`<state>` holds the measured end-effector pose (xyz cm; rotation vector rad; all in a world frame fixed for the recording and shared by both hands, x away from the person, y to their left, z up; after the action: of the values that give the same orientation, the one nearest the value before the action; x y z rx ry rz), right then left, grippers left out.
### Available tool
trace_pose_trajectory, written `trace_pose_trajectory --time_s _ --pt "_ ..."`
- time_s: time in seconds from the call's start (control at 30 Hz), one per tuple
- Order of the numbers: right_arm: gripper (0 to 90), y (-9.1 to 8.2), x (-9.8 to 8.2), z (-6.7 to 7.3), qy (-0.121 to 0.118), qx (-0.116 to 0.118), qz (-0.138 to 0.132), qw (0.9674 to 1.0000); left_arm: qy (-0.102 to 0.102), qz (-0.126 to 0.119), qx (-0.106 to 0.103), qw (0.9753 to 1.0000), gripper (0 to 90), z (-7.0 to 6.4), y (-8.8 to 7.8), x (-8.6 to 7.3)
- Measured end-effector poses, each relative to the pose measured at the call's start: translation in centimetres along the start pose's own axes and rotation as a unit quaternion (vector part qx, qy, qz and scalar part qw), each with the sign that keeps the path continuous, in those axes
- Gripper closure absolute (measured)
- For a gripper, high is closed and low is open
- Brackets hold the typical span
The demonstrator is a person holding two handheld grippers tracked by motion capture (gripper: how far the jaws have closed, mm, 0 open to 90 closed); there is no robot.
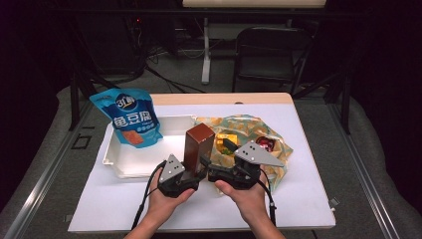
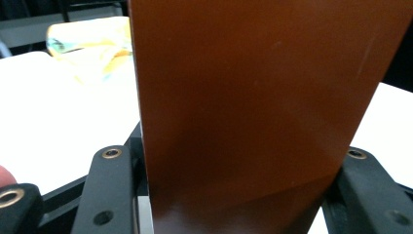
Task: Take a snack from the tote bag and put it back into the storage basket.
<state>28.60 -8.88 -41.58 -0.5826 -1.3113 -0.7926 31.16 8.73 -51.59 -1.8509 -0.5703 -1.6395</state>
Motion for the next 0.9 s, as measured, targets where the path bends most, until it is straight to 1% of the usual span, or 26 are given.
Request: trace_pose_trajectory --time_s 0.13,0.23,0.33,0.4,0.43,0.5,0.53,0.63,0.83,0.87,0.9 --pt "18.3 -0.2 0.0 -0.5 -0.002 -0.006 0.001 1.0000 0.003 0.003 0.006 1.0000 44.1 0.6 -0.3 0.0" --pt "17.9 -0.5 -0.1 -1.0 -0.007 -0.010 0.000 0.9999 -0.003 0.003 0.013 0.9999 44.1 1.0 -0.5 -0.1" --pt "17.9 -0.8 -0.2 -1.6 -0.015 -0.019 0.000 0.9997 -0.003 0.003 0.018 0.9998 44.1 1.4 -0.7 0.0" --pt "18.8 -1.0 -0.4 -2.1 -0.021 -0.026 0.000 0.9994 -0.005 0.004 0.021 0.9998 44.1 1.6 -0.9 0.0" --pt "18.9 -1.1 -0.4 -2.3 -0.021 -0.029 -0.001 0.9994 -0.003 0.003 0.022 0.9997 44.1 1.8 -1.0 0.0" --pt "18.9 -1.3 -0.6 -2.7 -0.019 -0.035 -0.001 0.9992 -0.006 0.000 0.027 0.9996 44.1 2.1 -1.1 0.1" --pt "18.9 -1.5 -0.6 -3.0 -0.024 -0.036 0.002 0.9991 -0.007 -0.001 0.029 0.9995 44.1 2.2 -1.1 0.1" --pt "18.5 -2.0 -0.9 -3.7 -0.029 -0.044 -0.001 0.9986 -0.010 -0.002 0.036 0.9993 44.1 2.7 -1.3 0.1" --pt "18.5 -3.2 -1.3 -5.5 -0.029 -0.062 0.005 0.9976 -0.011 -0.001 0.049 0.9987 44.1 3.9 -1.8 0.2" --pt "18.5 -3.4 -1.4 -5.8 -0.029 -0.066 0.006 0.9974 -0.011 0.003 0.050 0.9987 44.1 4.1 -2.0 0.2" --pt "18.5 -3.6 -1.4 -6.0 -0.029 -0.068 0.008 0.9972 -0.013 0.000 0.053 0.9985 44.0 4.3 -2.1 0.2"
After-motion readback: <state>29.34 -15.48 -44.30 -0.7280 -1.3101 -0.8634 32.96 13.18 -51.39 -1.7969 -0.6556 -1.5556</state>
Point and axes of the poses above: each handheld gripper's, and its own axes: y roughly forward along the jaws, x roughly out of its top, z roughly to its left, the point moved 3 cm from there along y, roughly forward along the jaws, and after that the axes turned 13 degrees about -z, right-handed, at the moved point
